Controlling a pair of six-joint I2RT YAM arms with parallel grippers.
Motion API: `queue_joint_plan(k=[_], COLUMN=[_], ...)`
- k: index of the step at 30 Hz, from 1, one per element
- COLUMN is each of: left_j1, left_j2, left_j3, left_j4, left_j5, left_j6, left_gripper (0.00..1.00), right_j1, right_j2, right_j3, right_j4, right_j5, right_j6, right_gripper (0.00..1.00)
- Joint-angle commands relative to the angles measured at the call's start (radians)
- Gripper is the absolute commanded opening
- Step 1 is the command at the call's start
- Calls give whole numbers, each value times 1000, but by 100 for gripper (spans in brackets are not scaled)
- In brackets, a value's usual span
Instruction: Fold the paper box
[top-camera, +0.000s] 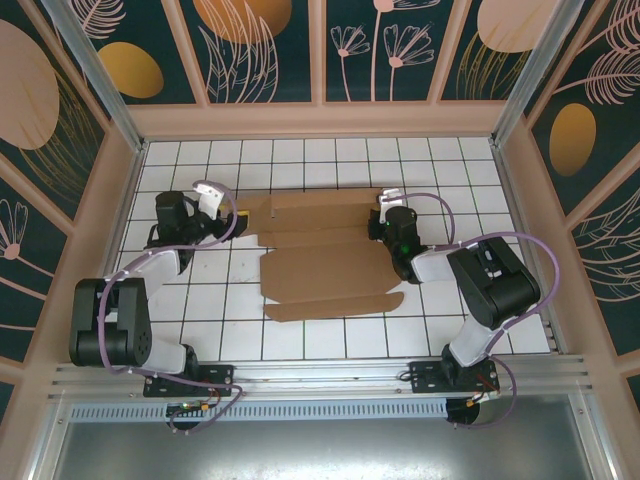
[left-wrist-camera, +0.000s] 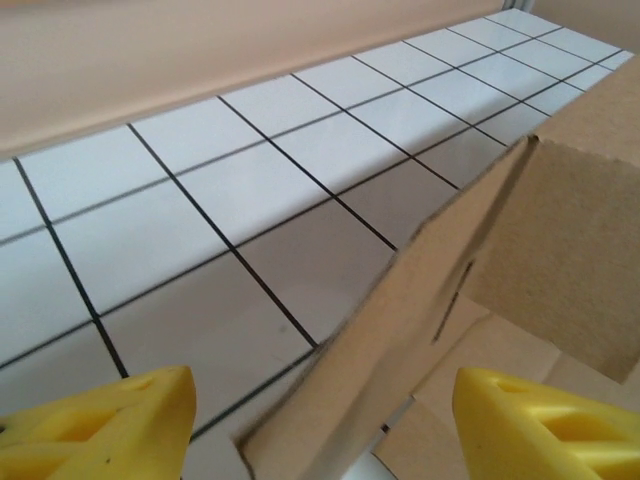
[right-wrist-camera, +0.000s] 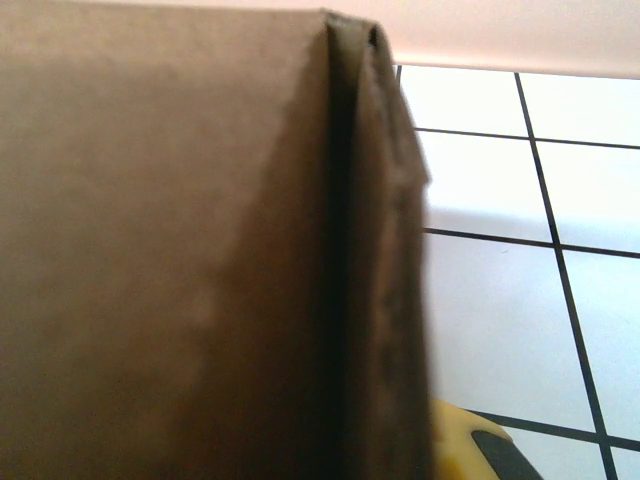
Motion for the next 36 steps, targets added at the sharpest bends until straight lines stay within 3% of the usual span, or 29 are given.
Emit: queue_joint_plan(k=[1,2,7,9,12,18,24,31,36], left_j1=[7,6,5,3,-39,-126,-192,-345,-383], left_j2=[31,41,70,61,29,-55,-55,23,43], left_j3=[53,58,89,80,68,-70,-154,-81,-92], left_j4=[6,7,-2,30,49,247,420,365,419], left_j5=[-2,14,77,72,-30,-288,-412,-617,-719], left_j6=[59,56,8,-38,-87,-297,-514,-599,-719], left_gripper=[64,60,22,13,5,7,8,9,10], right_j1=[-4,-4,-3,-1,4,23,28,74,74], right_j2=[8,8,0,-1,-1,1,4,31,21], right_j3=[3,3,5,3,2,11,21,59,57], right_j4=[-47,-48,-59,-57,-55,-57,-62,-81,-92], right_j5=[-32,-32,-21,-19,-15,8,36,73,83], right_j6=[25,25,28,35,43,50,80,74,82], right_gripper=[2,2,1,1,1,1,0,0,0])
